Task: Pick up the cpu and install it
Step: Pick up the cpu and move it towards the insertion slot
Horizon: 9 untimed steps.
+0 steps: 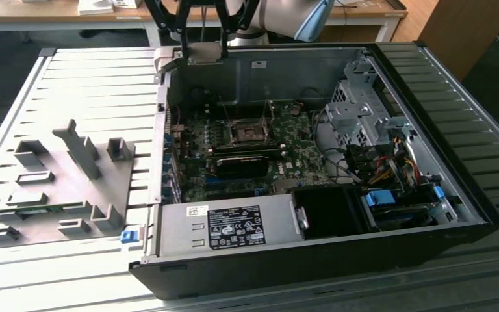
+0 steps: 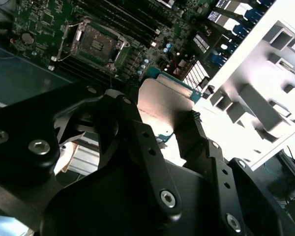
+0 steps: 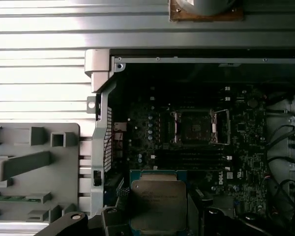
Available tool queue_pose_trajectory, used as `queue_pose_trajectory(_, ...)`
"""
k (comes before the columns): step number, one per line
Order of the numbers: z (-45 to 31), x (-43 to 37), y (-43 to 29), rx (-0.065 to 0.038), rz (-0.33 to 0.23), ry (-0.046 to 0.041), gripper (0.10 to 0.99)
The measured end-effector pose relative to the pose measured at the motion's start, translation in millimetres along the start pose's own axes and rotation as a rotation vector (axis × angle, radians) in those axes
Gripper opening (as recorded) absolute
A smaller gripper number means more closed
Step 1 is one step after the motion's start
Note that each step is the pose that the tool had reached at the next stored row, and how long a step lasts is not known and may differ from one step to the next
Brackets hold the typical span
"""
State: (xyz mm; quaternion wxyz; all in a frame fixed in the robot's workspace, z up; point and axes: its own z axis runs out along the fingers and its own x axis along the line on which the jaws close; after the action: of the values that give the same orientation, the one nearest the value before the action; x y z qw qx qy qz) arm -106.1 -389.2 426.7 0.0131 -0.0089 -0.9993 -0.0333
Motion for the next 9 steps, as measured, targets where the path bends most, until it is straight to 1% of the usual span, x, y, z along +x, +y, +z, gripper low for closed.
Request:
queue_pose_trajectory(5, 0.2, -5.6, 3.6, 0.0, 0.0, 0.0, 0.545)
queue_pose_trajectory(9, 0.5, -12.1, 7.2, 0.0, 0.0, -0.0001, 0.545)
